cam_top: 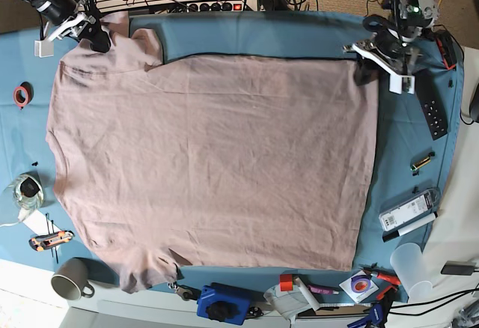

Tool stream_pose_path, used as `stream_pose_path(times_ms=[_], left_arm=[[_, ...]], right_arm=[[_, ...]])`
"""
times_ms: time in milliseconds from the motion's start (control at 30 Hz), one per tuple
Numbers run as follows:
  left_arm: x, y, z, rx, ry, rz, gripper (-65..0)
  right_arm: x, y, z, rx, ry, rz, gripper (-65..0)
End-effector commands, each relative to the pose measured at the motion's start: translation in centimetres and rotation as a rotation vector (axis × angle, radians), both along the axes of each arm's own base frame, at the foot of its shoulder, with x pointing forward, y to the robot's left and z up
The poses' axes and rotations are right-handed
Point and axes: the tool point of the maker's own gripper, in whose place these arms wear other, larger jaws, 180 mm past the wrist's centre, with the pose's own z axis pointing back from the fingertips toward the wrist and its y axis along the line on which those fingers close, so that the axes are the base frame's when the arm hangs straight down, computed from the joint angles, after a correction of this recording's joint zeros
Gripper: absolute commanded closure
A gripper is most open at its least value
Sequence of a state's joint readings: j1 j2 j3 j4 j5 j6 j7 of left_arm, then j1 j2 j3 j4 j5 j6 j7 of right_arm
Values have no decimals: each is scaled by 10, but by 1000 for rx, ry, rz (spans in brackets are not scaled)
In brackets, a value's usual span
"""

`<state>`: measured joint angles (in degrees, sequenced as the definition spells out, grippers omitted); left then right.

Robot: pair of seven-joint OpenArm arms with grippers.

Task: Fold the T-shirt properly
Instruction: 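Close both grippers on the shoulder corners of the shirt, then lift the shoulder edge with both grippers and fold it over the shirt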

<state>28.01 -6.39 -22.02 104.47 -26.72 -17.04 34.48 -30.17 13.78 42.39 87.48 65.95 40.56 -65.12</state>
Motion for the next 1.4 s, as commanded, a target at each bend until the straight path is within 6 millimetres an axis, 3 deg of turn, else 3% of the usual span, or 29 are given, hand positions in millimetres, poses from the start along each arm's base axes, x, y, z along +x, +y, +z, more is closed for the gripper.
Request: stream_pose_path(times_ms=[0, 100, 167, 267, 433, 700, 900, 1233, 1367], left_arm=[[-19, -4, -15, 10, 101, -34, -130], [-18, -4, -15, 10, 99, -34, -66], [-18, -3, -15, 12, 101, -24, 0], [-16, 1, -15, 15, 100, 0, 0], [-13, 0, -9, 19, 83, -10, 0], [-18, 16, 7, 68, 85, 5, 0], [-35, 29, 12, 17, 110, 59, 0], [-88, 62, 19, -72, 177, 142, 0], [-101, 76, 25, -89, 176, 197, 0]], right_arm=[[-24, -1, -17, -33, 133, 41, -291], [-23, -1, -16, -33, 132, 40, -256], [-23, -1, -16, -33, 130, 39, -148], [-23, -2, -16, -35, 129, 37, 0], [-19, -3, -9, -58, 112, 57, 0], [-1, -22, 47, -198, -17, 63, 0], [-19, -32, 69, -260, -23, 53, 0], [-60, -31, 74, -219, 62, 62, 0], [-66, -38, 80, -227, 62, 42, 0]])
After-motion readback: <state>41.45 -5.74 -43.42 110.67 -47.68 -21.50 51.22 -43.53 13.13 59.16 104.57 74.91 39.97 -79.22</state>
